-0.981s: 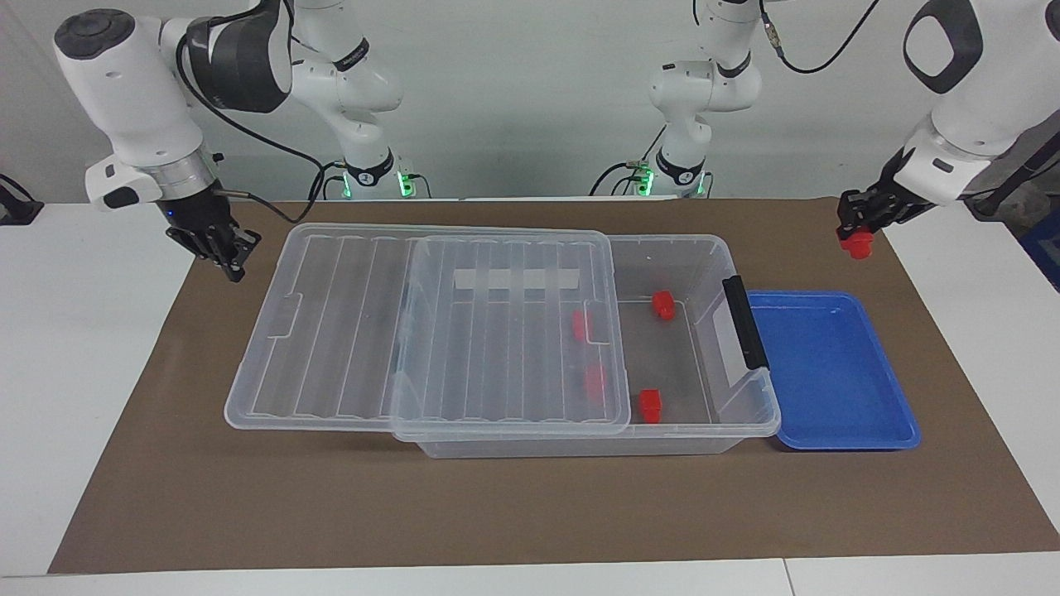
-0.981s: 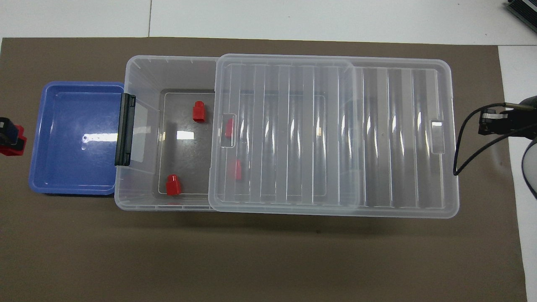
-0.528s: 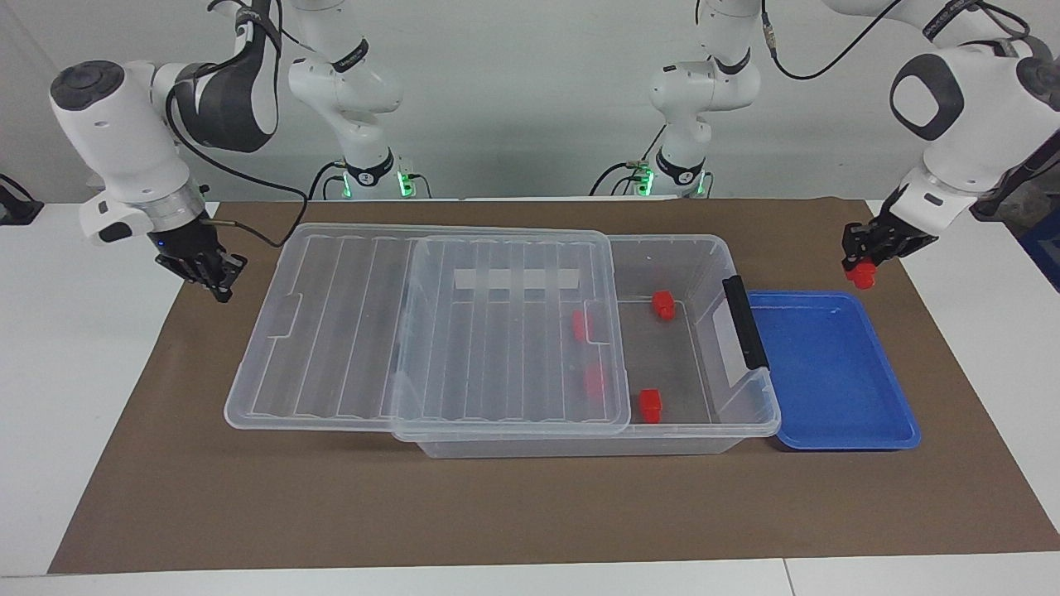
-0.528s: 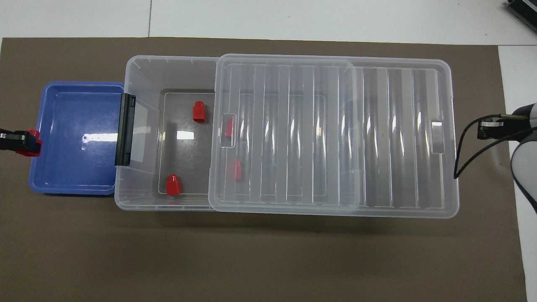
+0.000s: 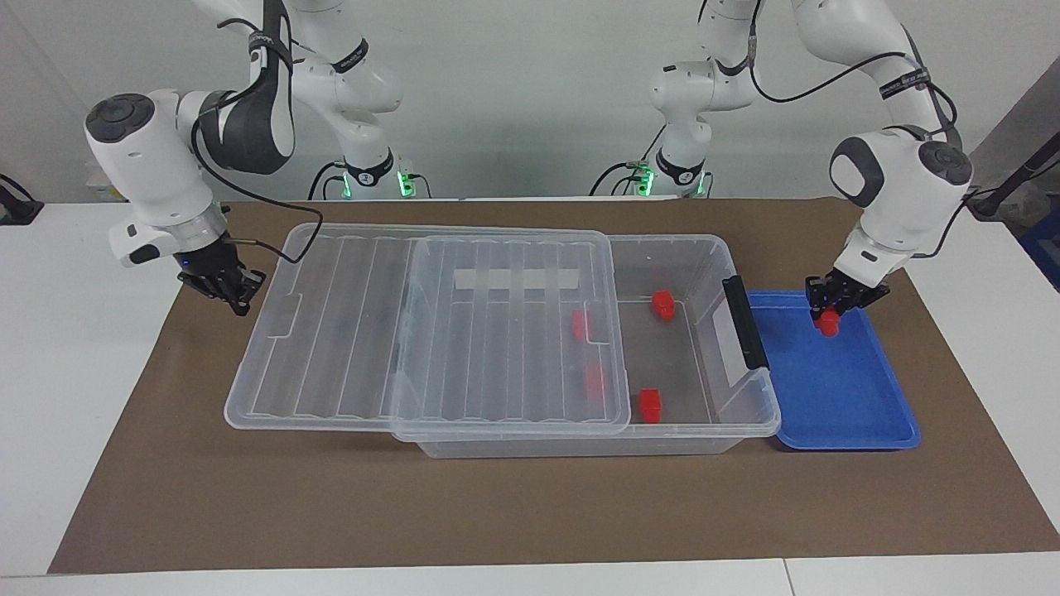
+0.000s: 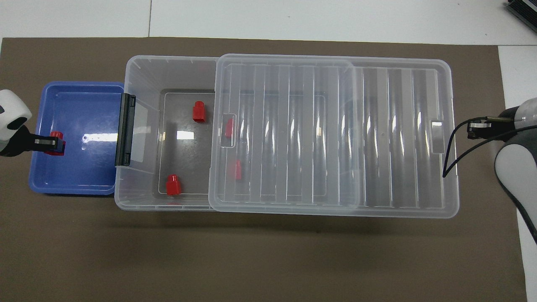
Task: Place red block in blue tray from box
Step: 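Release the block in the tray while the right gripper slides the lid shut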
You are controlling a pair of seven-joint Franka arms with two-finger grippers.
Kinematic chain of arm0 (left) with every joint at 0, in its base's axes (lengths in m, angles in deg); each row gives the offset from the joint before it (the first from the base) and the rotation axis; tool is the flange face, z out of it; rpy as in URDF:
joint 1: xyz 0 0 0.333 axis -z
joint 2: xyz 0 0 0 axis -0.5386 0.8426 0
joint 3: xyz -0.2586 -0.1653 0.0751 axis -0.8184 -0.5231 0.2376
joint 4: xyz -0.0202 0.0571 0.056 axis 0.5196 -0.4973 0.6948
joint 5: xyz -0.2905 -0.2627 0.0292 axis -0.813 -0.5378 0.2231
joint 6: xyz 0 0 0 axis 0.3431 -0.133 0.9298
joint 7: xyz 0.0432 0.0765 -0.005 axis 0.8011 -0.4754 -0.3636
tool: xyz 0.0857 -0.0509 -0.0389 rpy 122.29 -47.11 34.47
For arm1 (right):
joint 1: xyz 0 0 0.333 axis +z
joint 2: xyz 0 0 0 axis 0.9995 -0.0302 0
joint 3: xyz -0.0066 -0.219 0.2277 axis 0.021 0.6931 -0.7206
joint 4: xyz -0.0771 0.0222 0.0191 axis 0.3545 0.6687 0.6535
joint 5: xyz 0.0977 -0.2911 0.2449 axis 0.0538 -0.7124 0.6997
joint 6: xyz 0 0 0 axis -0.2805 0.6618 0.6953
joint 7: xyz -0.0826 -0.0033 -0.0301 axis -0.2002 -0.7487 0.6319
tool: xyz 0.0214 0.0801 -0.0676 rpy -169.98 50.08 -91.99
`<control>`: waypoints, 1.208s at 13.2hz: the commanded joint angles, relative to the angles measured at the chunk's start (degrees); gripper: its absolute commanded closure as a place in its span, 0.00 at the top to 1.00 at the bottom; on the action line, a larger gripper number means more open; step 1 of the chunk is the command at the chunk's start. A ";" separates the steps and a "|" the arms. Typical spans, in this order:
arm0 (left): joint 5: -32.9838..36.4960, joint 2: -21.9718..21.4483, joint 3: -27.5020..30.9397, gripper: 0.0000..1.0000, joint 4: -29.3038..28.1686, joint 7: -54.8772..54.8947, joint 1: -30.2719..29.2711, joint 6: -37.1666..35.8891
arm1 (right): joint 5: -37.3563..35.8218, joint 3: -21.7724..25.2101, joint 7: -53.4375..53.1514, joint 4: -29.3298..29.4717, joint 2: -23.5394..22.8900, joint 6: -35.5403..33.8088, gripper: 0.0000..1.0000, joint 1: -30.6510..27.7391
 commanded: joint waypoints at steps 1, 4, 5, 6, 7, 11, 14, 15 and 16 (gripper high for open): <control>0.15 3.91 0.01 0.06 -0.28 1.12 -0.31 5.65 | 0.73 -0.42 1.50 -1.98 1.20 0.78 0.00 0.46; 0.06 8.13 0.01 0.06 -0.46 1.21 -0.40 10.05 | 2.93 -0.43 1.68 -1.98 1.47 0.33 0.00 3.01; 0.06 8.75 0.01 0.08 -0.54 1.30 -0.57 10.85 | 2.93 -0.43 1.68 -1.98 1.56 0.25 0.00 3.89; 0.06 9.19 0.01 0.08 -0.54 1.39 -0.66 11.38 | 2.93 -0.43 1.68 -1.98 1.56 -0.10 0.00 5.38; 0.06 9.63 0.01 0.08 -0.63 1.82 -1.01 11.82 | 2.93 -0.43 0.98 -2.07 1.64 -0.28 0.00 7.05; 0.06 9.55 0.01 0.72 -0.81 2.79 -1.36 10.86 | 3.02 -0.43 -1.22 -2.51 2.26 -1.95 0.00 10.92; -0.02 8.50 0.01 0.87 0.24 2.44 -0.58 7.97 | 3.02 -0.43 -2.01 -2.51 2.26 -1.51 0.00 14.96; -0.02 7.36 -0.08 0.87 1.90 2.01 -0.40 4.04 | 3.02 -0.43 -2.10 -2.51 2.35 -1.42 0.00 15.67; -0.02 6.39 -0.34 0.87 4.18 2.00 -0.40 -0.87 | 3.37 -0.43 -2.19 -2.51 2.35 -1.25 0.00 16.81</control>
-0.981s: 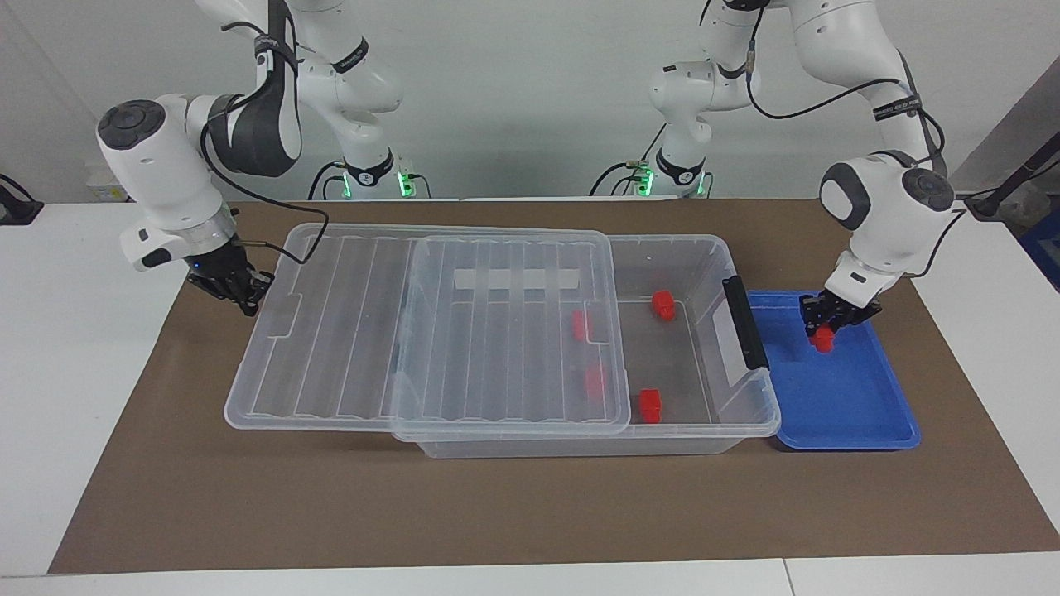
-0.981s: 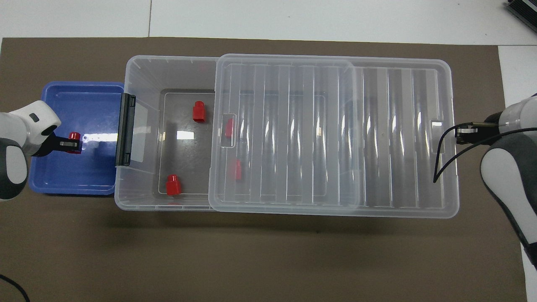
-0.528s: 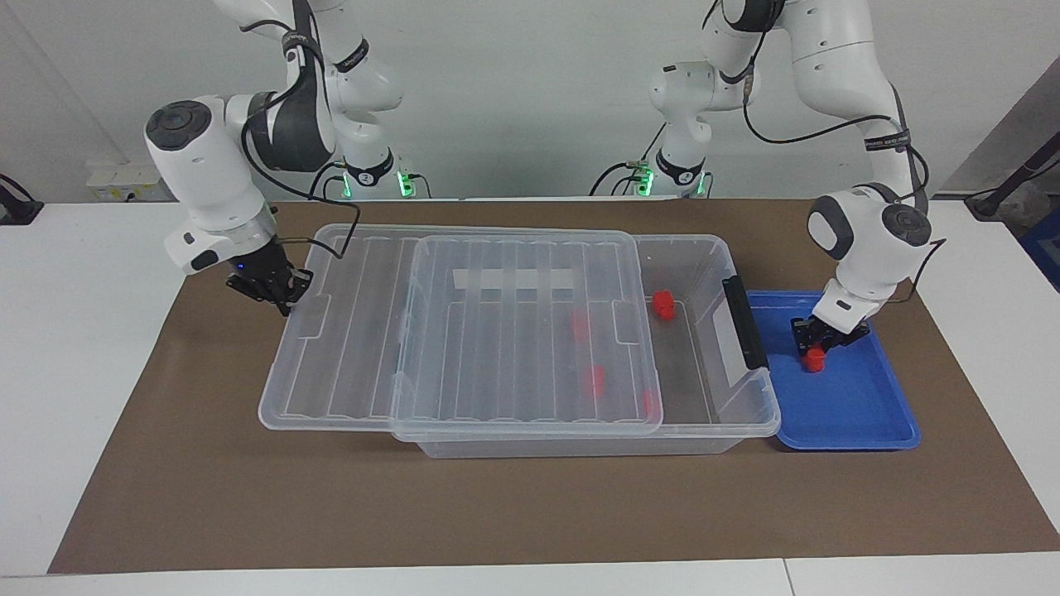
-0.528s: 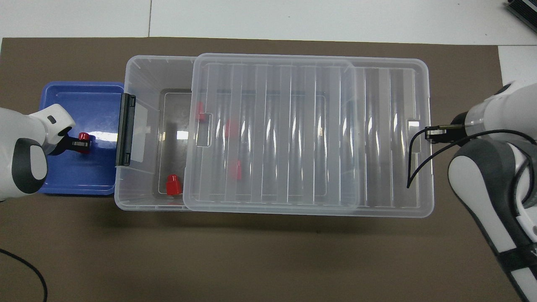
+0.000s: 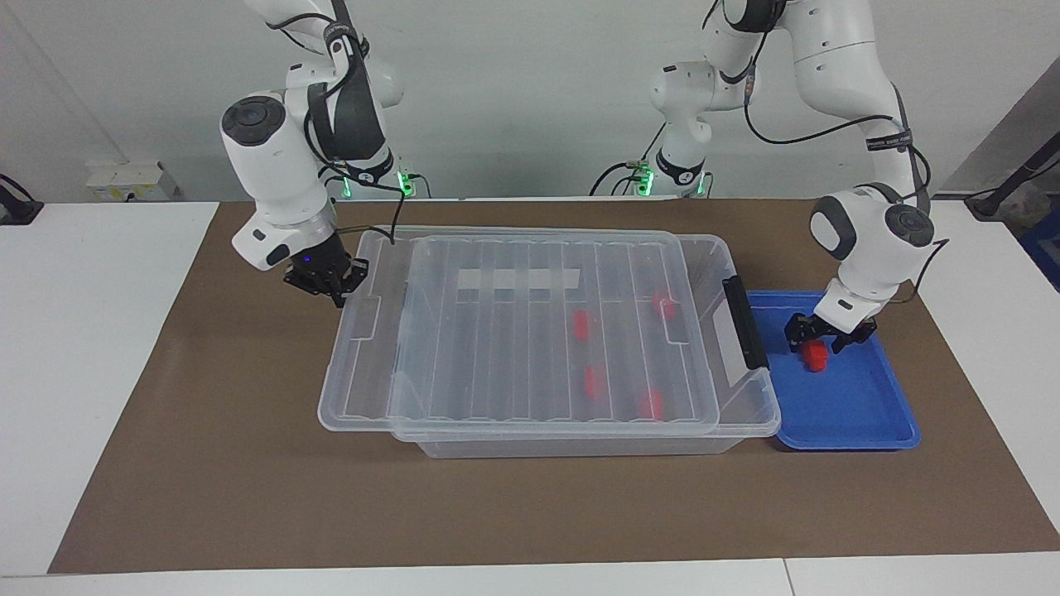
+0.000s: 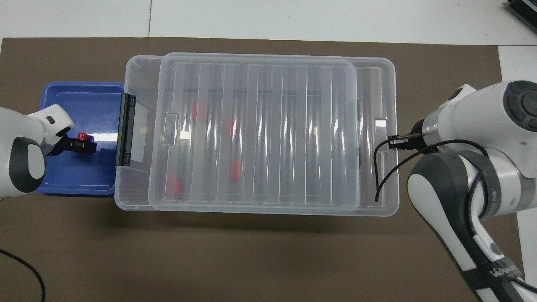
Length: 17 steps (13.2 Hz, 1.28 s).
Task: Place red block in blue tray from box
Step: 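Release the block in the tray while the right gripper slides the lid shut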
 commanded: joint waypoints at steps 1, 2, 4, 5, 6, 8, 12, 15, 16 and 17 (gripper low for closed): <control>-0.11 -3.97 -0.20 0.87 5.05 0.06 0.29 -12.18 | 2.62 -0.12 -0.70 -1.68 1.69 0.93 0.00 2.32; -0.11 -5.03 -0.37 0.90 7.60 0.06 0.38 -17.18 | 3.24 -0.12 -1.48 -1.68 1.69 1.20 0.00 3.11; -0.11 -6.00 -0.46 0.94 13.66 -0.56 0.81 -27.29 | 3.33 -0.12 -2.02 -1.68 1.69 1.37 0.00 3.29; -0.11 -6.61 -0.55 0.99 15.69 -0.65 1.08 -30.82 | 3.33 -0.21 -2.02 -1.68 1.69 1.46 0.00 3.82; -0.11 -7.49 -0.64 1.00 17.19 -0.65 1.34 -33.82 | 3.33 -0.12 -2.02 -1.68 1.69 1.55 0.00 4.17; -0.02 -9.77 -0.55 1.00 18.17 -2.66 2.83 -37.26 | 3.33 -0.12 -2.45 -1.68 1.69 1.64 0.00 4.87; -0.02 -15.75 -0.72 1.00 18.08 -3.02 4.51 -38.76 | 3.33 -0.12 -2.37 -1.68 1.69 1.73 0.00 5.31; -0.02 -17.77 -0.64 1.00 18.08 -3.11 6.18 -41.14 | 3.33 -0.12 -2.28 -1.34 1.60 1.64 0.00 5.40; -0.02 -18.39 -0.72 1.00 18.08 -3.11 6.18 -41.49 | 3.33 -0.12 -2.28 -0.99 1.52 1.64 0.00 5.14; -0.02 -19.09 -0.72 1.00 18.08 -3.11 6.18 -42.10 | 3.42 -0.04 -2.19 -0.89 1.60 1.55 0.00 4.79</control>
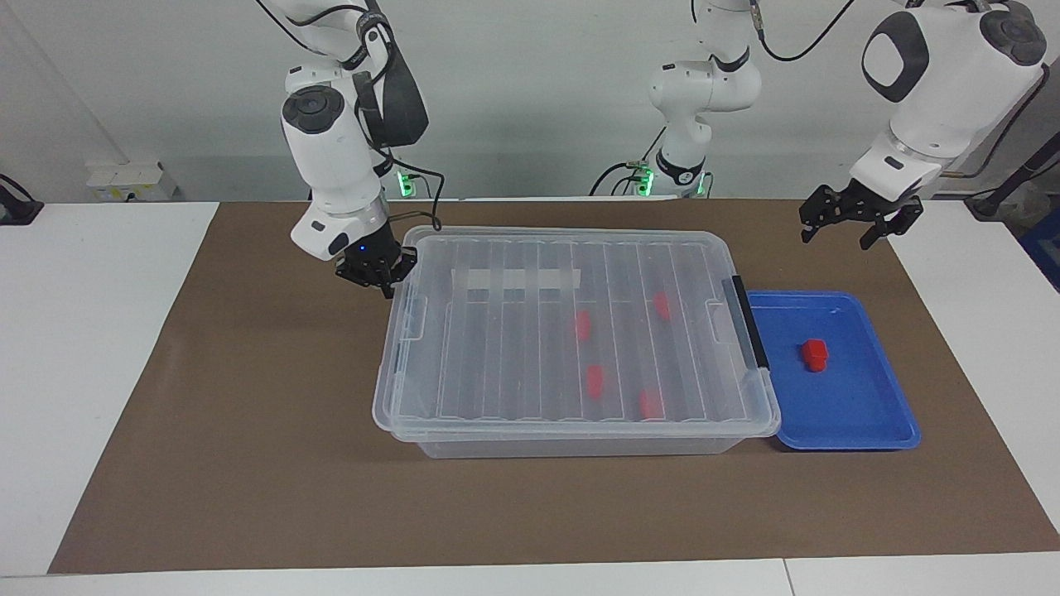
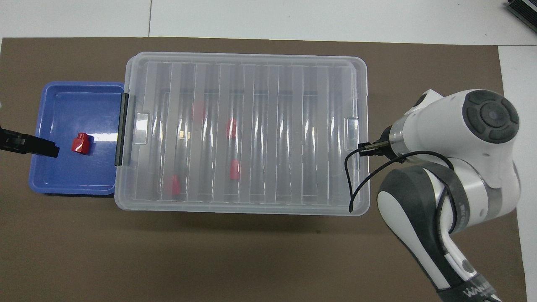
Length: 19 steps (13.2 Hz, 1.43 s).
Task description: Place red block in blue tray from box
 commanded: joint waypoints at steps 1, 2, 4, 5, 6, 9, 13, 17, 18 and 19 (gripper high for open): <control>0.01 -1.82 0.58 1.00 -0.28 -0.83 0.89 -1.95 | 1.10 0.19 -0.99 -0.69 1.59 0.57 0.00 -0.71; 0.01 -1.91 0.58 1.00 -0.46 -1.18 0.89 -1.95 | 1.19 0.37 -1.08 -0.43 2.29 -0.05 0.00 -1.32; 0.01 -2.26 0.58 1.00 -0.64 -1.88 0.80 -2.56 | 1.10 0.46 -2.21 -0.43 3.43 -1.62 0.00 -3.34; 0.01 -2.35 0.67 1.00 -0.72 -1.88 0.80 -2.83 | 0.84 0.55 -4.13 -0.43 4.13 -2.94 0.00 -4.22; 0.01 -2.52 0.58 1.00 -0.72 -1.88 0.80 -2.92 | 0.23 0.55 -5.89 -0.43 4.66 -3.91 0.01 -5.45; 0.01 -2.96 0.67 1.00 -0.37 -1.88 0.80 -3.88 | -0.39 0.72 -7.05 1.23 5.28 -4.71 1.00 -9.49; 0.01 -4.28 0.49 1.00 -0.54 -1.97 0.89 -4.68 | -1.80 0.81 -7.05 8.43 4.49 -11.38 1.00 -13.80; 0.01 -4.20 -1.53 1.00 -2.57 -9.35 3.07 1.12 | -3.82 0.64 -7.05 18.97 0.90 -19.37 1.00 -14.95; 0.01 -4.02 -1.62 1.00 -3.35 -9.35 3.52 2.34 | -3.74 0.64 -7.05 21.26 0.02 -21.48 1.00 -14.95; 0.01 -4.19 -1.62 1.00 -4.14 -9.27 3.61 2.70 | -3.74 0.55 -7.05 22.94 -0.60 -23.41 1.00 -14.87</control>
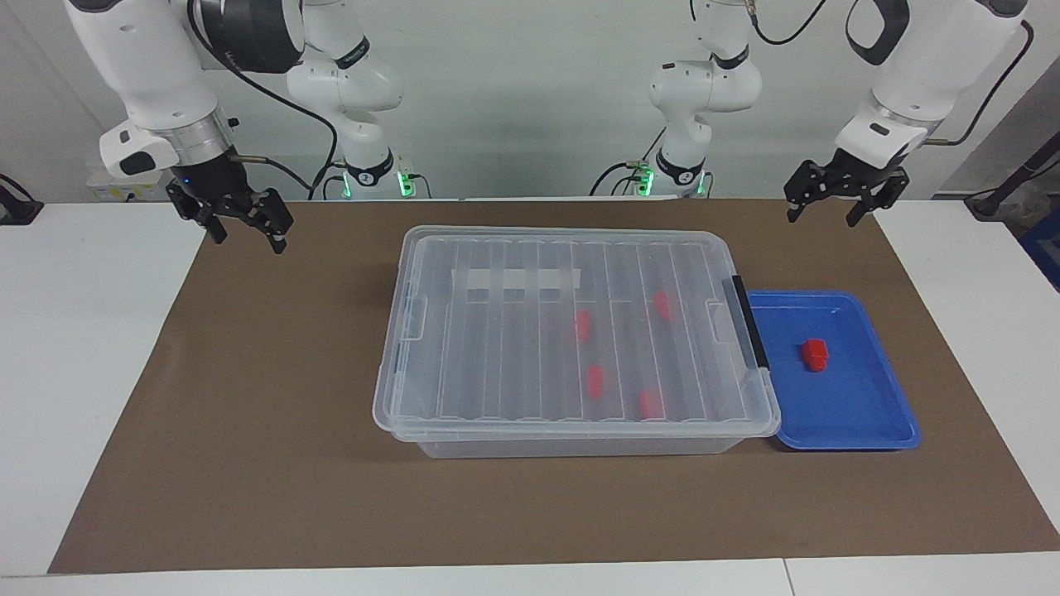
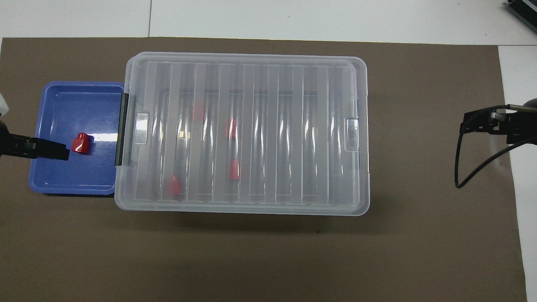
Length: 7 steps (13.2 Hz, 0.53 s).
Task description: Place red block in blue tray from box
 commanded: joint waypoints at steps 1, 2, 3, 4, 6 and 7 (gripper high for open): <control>0.04 -0.86 0.51 1.00 -2.57 -0.79 0.59 1.84 | -1.10 -0.51 -1.41 6.43 -3.60 -5.11 1.00 0.08; -0.04 -1.03 0.59 1.00 -2.74 -0.87 0.50 1.83 | -1.10 -0.60 -2.02 5.92 -3.60 -5.12 1.00 0.34; -0.04 -1.21 0.59 1.00 -3.27 -0.96 0.41 2.27 | -0.93 -0.78 -2.98 5.21 -3.25 -5.38 1.00 0.35; -0.04 -1.29 0.59 1.00 -3.71 -0.87 0.23 2.97 | -0.84 -0.78 -3.08 4.25 -2.73 -5.47 1.00 0.43; -0.04 -1.38 0.77 1.00 -3.98 -0.70 -0.38 2.89 | -0.75 -0.95 -3.26 2.23 -1.41 -5.47 1.00 0.78; -0.04 -1.47 0.77 1.00 -3.89 -0.61 -1.34 2.37 | -0.75 -1.13 -3.34 1.35 -0.80 -5.47 1.00 0.87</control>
